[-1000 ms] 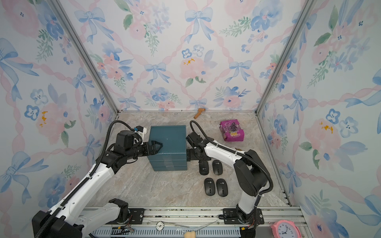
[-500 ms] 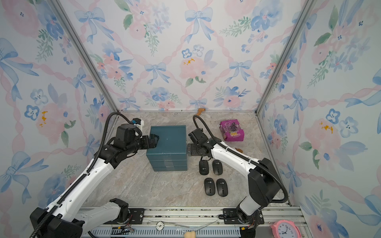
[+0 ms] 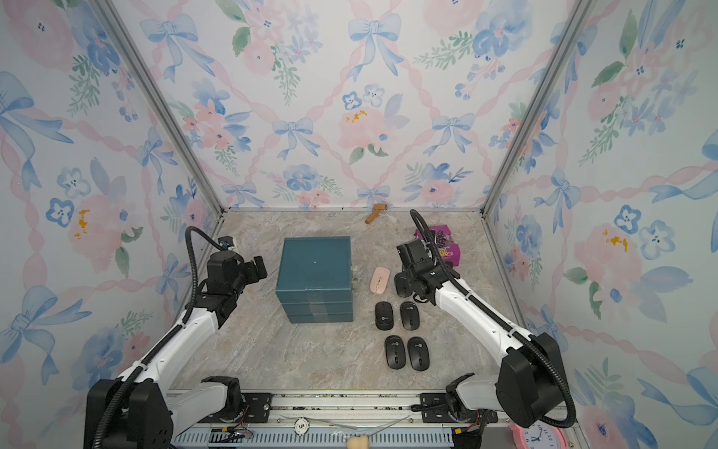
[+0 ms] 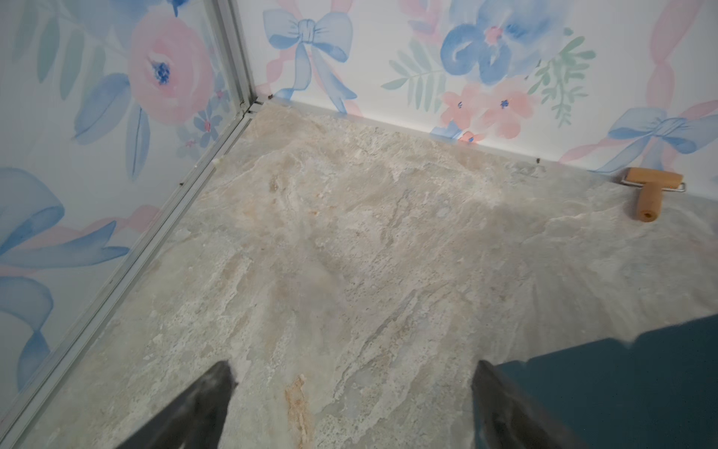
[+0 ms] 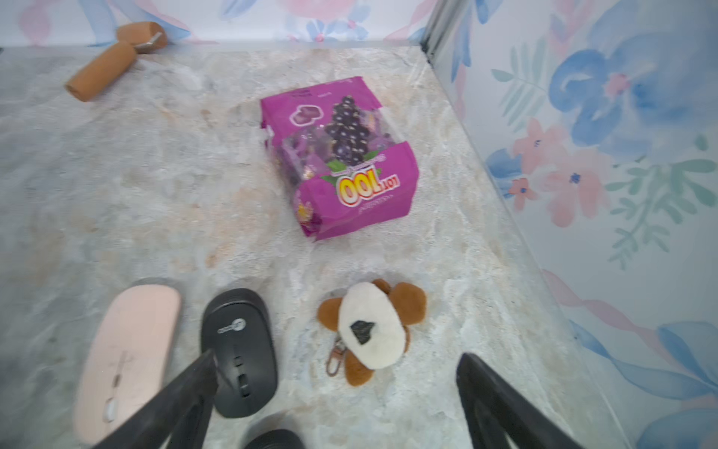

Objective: Take the mice out of the drawer
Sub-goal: Reset both arms

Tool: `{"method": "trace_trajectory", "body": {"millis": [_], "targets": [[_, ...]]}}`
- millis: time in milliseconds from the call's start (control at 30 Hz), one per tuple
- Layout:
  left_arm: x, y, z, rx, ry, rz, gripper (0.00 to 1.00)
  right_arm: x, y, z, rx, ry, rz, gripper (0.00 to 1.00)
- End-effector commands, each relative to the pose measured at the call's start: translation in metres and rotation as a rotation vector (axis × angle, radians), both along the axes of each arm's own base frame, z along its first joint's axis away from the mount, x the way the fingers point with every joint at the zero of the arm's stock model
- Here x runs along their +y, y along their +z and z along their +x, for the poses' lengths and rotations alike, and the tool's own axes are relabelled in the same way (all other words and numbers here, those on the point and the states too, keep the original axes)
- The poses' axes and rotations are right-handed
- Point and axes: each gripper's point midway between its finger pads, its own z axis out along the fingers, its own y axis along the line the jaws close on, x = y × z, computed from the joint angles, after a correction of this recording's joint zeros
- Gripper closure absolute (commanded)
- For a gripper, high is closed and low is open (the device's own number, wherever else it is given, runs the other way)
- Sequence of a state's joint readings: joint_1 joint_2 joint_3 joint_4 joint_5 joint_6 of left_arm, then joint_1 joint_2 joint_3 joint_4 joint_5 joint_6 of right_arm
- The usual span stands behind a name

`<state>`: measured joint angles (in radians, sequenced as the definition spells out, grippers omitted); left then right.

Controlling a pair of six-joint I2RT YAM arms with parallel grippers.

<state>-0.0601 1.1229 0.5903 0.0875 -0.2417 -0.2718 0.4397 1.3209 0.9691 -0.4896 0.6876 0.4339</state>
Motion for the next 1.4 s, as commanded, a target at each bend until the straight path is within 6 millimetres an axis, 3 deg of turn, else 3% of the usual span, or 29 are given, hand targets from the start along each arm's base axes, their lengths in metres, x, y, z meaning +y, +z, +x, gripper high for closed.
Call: {"method": "trace_trajectory", "body": {"millis": [0,133,267,433,633,733,900,1000,1233,1267,1367], "targets": [[0.021,0.009,0.013,-0.115,0.081,0.081,0.02,-0.033,-0.006,-0.008,-0.016,-0.067,-0.078,0.04],[0.030,-0.036,0.014,-0.004,0.106,0.147,0.02,-0.057,-0.027,-0.023,-0.006,-0.114,-0.093,0.04],[0.034,-0.050,0.011,-0.056,0.141,0.133,0.02,-0.074,-0.035,-0.029,-0.044,-0.132,-0.078,0.04],[0.040,-0.048,0.009,-0.142,0.182,0.134,0.02,-0.092,-0.032,-0.030,-0.108,-0.133,-0.091,0.04],[0.033,-0.043,0.020,-0.175,0.123,0.154,0.02,-0.103,-0.036,-0.029,-0.286,-0.136,-0.003,0.02],[0.038,-0.044,0.015,-0.217,0.153,0.159,0.02,-0.113,-0.042,-0.032,-0.333,-0.176,0.032,0.04],[0.025,-0.045,0.020,-0.213,0.086,0.176,0.02,-0.123,-0.058,-0.031,-0.299,-0.185,0.014,0.04],[0.002,-0.049,0.028,-0.202,-0.026,0.220,0.02,-0.124,-0.058,-0.022,-0.319,-0.183,0.034,0.04],[-0.006,-0.052,0.017,-0.260,-0.099,0.196,0.02,-0.116,-0.056,0.008,-0.340,-0.094,0.028,0.04],[-0.009,-0.044,0.012,-0.333,-0.110,0.220,0.02,-0.116,-0.055,0.011,-0.349,-0.088,0.018,0.04],[-0.012,-0.050,0.013,-0.280,-0.105,0.229,0.02,-0.115,-0.054,0.019,-0.347,-0.068,0.004,0.04]]}}
